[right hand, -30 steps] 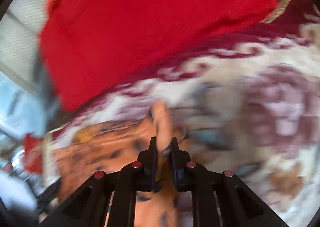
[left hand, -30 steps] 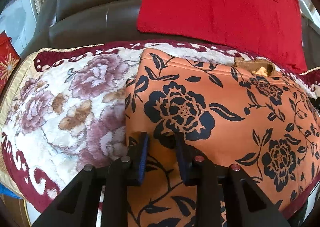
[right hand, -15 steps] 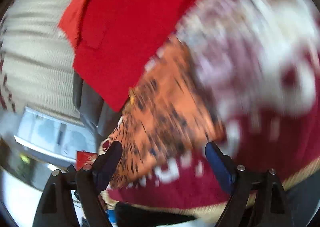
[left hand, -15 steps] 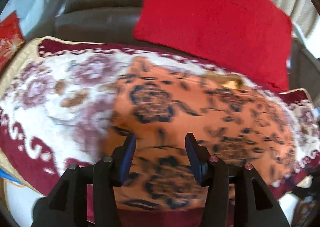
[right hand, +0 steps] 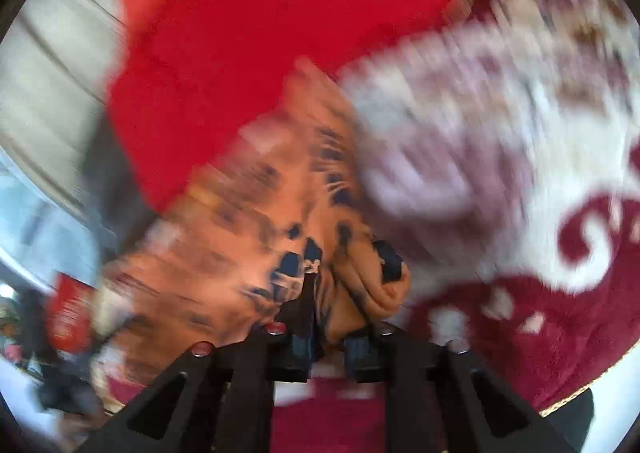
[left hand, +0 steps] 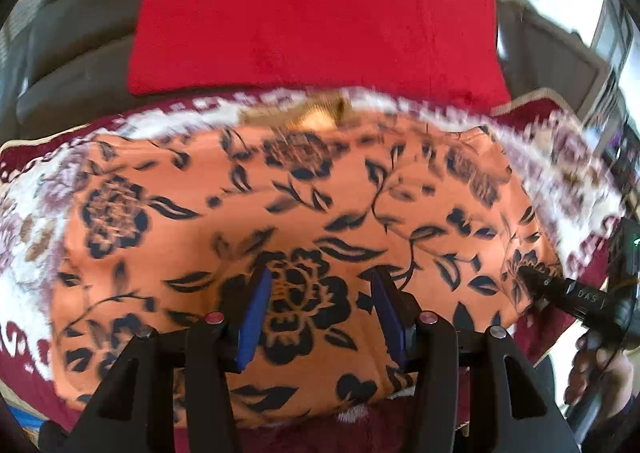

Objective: Fold small clothes

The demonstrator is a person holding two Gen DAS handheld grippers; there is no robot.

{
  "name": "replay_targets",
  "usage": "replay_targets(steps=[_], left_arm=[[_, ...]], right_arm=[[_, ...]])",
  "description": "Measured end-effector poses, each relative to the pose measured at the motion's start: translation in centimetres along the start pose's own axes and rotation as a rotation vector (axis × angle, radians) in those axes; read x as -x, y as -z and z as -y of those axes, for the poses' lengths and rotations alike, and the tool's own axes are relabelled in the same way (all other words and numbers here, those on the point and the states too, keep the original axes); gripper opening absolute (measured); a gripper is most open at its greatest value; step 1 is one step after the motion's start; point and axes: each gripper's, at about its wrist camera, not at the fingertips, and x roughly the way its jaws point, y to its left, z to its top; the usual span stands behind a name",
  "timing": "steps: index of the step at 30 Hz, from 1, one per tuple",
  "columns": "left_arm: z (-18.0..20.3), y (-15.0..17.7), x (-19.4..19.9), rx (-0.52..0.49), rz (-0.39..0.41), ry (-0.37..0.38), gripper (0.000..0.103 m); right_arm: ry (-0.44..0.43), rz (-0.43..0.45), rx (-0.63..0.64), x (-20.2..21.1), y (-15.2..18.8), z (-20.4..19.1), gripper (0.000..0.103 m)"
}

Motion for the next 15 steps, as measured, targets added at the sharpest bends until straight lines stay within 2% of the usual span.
replay_targets(steps=[1, 3, 4, 5, 7, 10, 13, 15], left_arm=[[0.3, 0.3, -0.8, -0.013, -0.027, -0.021, 0.053], [0.4, 0.5, -1.7, -0.010, -0.031, -0.024, 0.053], [0.6, 0.5, -1.8, -0.013, -0.031, -0.029, 0.053], [0.7, 0.5, -2.0, -0.017, -0.029, -0.034, 0.054], [0.8, 0.4, -2.1, -0.018, -0.028, -0.036, 0.055], [0.6, 0.2, -2.2, -0.003, -0.034, -0.031, 0.058], [0.3, 0.2, -2.1, 0.005, -0.037, -0.033, 0.060], [0.3, 0.4, -2.0, 0.002, -0.034, -0.041, 0.061]], right_arm=[[-0.067, 0.028, -0.047, 1.0, -0.3, 0.9, 0.029], [-0.114, 0.057, -0.054, 2.5, -0.8, 1.3, 0.053], [-0.140, 0.093, -0.067, 3.4, -1.1, 1.7, 0.082], [-0.157, 0.109, -0.077, 4.0, -1.3, 2.0, 0.087], [-0.213, 0.074, -0.099, 4.2, -2.1, 2.7, 0.087], [-0.274, 0.020, -0.188, 2.3, -2.4, 4.4, 0.086], [-0.291, 0.030, -0.206, 2.1, -1.7, 4.1, 0.085], [-0.314, 0.044, -0.202, 2.3, -1.6, 3.3, 0.071]])
